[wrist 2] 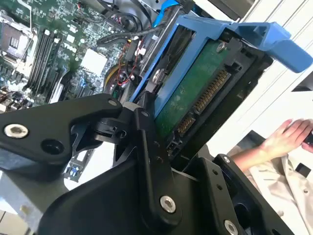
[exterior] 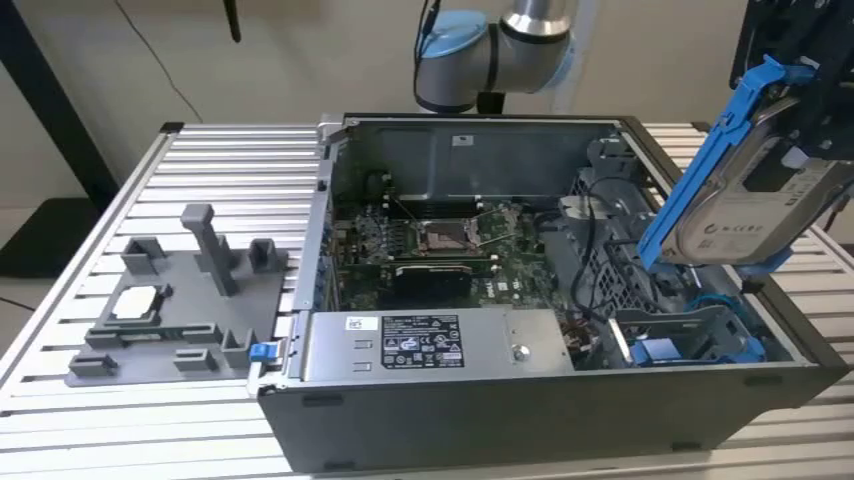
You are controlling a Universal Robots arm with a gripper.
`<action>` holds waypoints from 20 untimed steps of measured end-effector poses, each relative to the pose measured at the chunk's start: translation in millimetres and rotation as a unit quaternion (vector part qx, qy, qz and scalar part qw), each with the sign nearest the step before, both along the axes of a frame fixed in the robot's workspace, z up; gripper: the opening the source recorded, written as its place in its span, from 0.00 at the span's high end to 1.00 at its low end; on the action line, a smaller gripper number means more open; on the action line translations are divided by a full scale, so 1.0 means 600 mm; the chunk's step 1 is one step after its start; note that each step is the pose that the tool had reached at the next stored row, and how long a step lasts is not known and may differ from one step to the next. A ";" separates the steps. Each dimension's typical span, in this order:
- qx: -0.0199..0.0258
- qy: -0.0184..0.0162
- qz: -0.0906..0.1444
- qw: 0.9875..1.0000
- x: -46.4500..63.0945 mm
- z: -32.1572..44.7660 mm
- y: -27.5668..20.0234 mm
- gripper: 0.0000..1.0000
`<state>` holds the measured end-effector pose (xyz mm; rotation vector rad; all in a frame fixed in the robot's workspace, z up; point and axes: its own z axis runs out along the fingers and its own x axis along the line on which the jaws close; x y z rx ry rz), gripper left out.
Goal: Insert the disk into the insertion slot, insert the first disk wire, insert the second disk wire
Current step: 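Insert the disk into the insertion slot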
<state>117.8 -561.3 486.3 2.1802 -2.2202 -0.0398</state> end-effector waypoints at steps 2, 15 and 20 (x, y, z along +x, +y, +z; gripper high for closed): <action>0.000 -0.001 0.000 1.000 0.000 -0.002 0.0000 1.00; 0.000 -0.002 0.000 1.000 0.000 -0.013 0.0000 1.00; 0.000 -0.002 0.000 1.000 0.000 -0.014 0.0000 1.00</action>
